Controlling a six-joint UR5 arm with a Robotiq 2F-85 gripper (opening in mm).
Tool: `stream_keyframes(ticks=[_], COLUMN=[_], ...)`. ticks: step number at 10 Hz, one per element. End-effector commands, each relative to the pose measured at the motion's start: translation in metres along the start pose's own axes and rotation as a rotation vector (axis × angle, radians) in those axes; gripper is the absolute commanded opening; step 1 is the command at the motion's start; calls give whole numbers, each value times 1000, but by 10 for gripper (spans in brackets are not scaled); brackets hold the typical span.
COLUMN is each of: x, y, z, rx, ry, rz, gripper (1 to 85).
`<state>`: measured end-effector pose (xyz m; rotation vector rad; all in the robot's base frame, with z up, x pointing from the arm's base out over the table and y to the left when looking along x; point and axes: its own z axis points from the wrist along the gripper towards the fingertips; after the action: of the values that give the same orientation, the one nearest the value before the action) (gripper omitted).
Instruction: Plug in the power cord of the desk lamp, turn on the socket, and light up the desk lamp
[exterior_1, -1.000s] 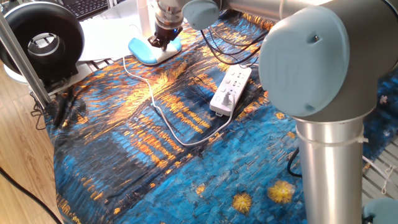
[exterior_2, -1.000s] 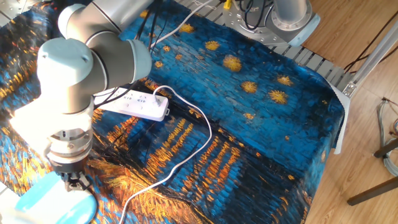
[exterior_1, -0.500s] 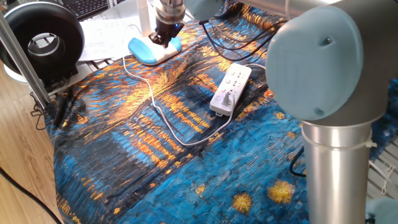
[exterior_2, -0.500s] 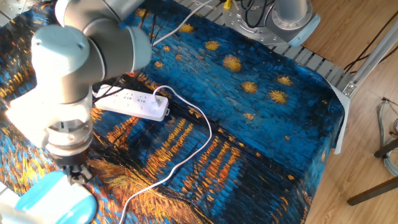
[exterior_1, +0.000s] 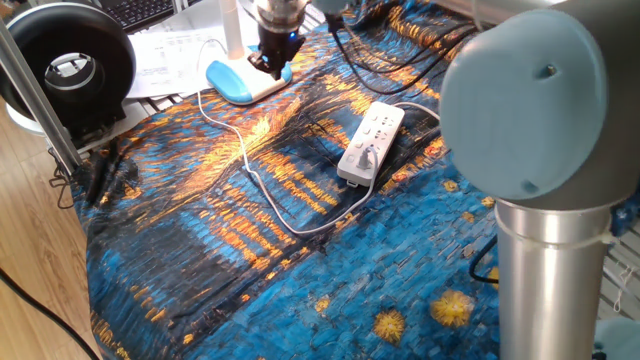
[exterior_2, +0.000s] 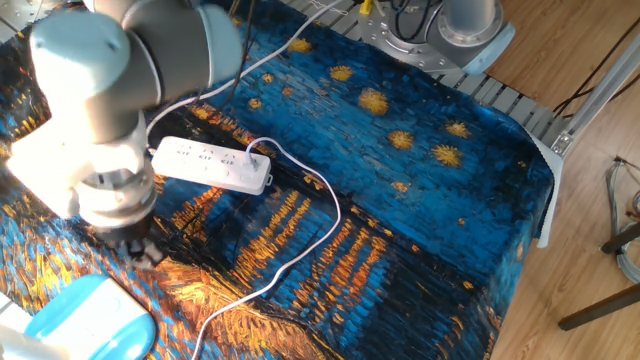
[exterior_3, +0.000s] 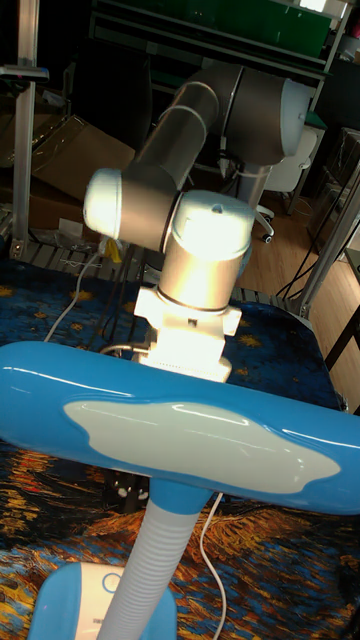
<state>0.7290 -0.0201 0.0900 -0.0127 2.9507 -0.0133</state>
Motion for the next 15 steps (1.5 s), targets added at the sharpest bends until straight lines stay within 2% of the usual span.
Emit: stream_keyframes(ticks=[1,2,4,5,7,10,11,15], x=[28,33,43,43,38,41,37,28], y=[7,6,11,11,19,14,18,12], z=[-32,-39,-57,-65,-70,-69,-69,-67], rx=[-46,-44,-90,-99,-125,-101,-115,-91], ry=[38,38,63,59,45,62,56,35], rz=[23,30,57,59,78,68,83,91], gripper=[13,13,13,13,13,13,13,13])
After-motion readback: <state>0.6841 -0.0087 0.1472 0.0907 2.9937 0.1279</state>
